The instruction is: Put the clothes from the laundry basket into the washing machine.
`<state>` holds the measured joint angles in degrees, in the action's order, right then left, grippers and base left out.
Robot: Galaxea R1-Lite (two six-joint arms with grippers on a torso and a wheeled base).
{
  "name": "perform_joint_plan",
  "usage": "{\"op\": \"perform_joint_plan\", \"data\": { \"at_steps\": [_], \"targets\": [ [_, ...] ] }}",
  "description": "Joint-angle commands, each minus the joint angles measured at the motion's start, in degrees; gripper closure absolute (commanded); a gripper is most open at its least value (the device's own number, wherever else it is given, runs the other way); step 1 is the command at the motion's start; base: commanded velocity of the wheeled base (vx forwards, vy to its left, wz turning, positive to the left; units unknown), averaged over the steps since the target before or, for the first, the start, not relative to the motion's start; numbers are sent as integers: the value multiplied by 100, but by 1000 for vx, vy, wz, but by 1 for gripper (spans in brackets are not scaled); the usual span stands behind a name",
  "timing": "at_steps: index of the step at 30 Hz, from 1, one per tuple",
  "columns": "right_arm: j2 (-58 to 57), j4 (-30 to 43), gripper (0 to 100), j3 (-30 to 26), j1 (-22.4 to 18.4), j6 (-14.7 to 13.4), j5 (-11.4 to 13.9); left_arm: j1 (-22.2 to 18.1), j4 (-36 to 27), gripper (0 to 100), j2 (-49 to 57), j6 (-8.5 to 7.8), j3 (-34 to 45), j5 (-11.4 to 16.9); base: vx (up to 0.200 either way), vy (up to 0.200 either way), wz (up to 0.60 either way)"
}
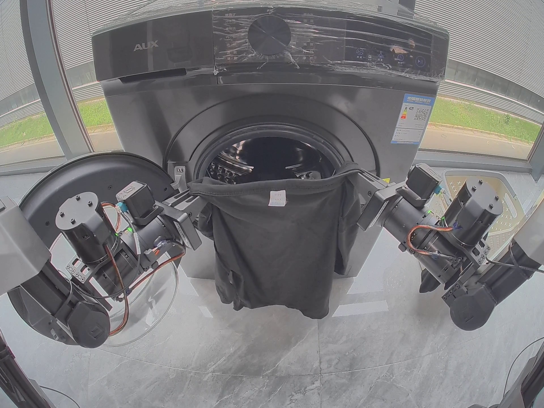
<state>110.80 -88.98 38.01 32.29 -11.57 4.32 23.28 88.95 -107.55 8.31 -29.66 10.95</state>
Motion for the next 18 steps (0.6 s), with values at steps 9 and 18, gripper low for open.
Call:
{"op": "perform_joint_plan", "data": {
  "at_steps": [9, 18],
  "targets": [
    [47, -41, 100, -162, 40, -3, 34, 124, 17, 0, -65, -58, 654, 452, 0, 0, 0],
    [73, -49, 100, -154, 497, -74, 43, 493, 17, 0, -522, -410, 1120, 575, 0, 0, 0]
  ]
}}
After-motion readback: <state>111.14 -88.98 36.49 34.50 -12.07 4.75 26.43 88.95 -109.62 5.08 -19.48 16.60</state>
